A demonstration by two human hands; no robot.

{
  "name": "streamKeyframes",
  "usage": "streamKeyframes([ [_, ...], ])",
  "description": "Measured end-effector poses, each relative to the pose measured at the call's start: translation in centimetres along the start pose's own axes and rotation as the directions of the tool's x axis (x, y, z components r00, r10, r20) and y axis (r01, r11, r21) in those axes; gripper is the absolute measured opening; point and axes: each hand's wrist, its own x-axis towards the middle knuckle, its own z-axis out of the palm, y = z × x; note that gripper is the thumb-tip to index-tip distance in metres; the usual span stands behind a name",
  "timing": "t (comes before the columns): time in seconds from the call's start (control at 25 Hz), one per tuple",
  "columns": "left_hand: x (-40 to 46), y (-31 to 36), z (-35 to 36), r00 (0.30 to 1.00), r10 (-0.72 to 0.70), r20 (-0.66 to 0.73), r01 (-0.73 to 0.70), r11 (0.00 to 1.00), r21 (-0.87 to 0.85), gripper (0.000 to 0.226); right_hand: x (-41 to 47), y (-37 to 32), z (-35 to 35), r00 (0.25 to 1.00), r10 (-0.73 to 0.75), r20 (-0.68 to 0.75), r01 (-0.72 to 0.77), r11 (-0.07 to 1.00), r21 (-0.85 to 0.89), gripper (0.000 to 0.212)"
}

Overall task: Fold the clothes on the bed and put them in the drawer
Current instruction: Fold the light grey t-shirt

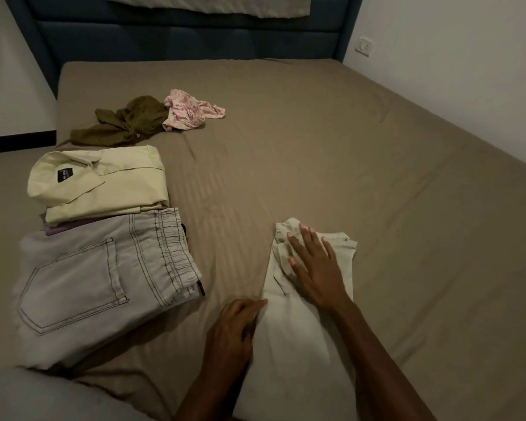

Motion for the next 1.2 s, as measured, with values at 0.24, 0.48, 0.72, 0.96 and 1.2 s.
streamKeyframes([
  [0.24, 0.1, -2.4, -1.7, 0.989, 0.066, 0.133, -0.054, 0.994, -0.096, 0.062, 0.1, -0.4, 1.5, 0.975, -0.09, 0.205, 0.051, 0.981, 0.188, 0.057],
  [0.48, -0.8, -3.6, -3.8, 0.869, 0.277, 0.41, -0.281, 0.958, -0.053, 0.072, -12.7, 2.0, -2.7, 0.975, -0.132, -0.179, 0.141, 0.989, 0.04, 0.062],
  [0.72, -0.7, -2.3, -1.9, 0.674, 0.49, 0.553, -0.668, 0.725, 0.171, 0.07, -23.1, 4.3, -3.1, 0.957, -0.283, 0.062, 0.282, 0.959, 0.015, 0.063],
  [0.96, -0.4, -2.6, -1.7, 0.706, 0.445, 0.55, -0.602, 0.787, 0.135, 0.051, -19.5, 4.6, -3.9, 0.898, -0.408, 0.164, 0.408, 0.912, 0.031, 0.053],
  [1.2, 7.7, 3.0, -2.6, 0.926, 0.11, 0.362, -0.009, 0.963, -0.27, 0.039, -13.5, 3.0, -7.7, 0.934, 0.308, 0.18, -0.318, 0.491, 0.811, 0.061],
])
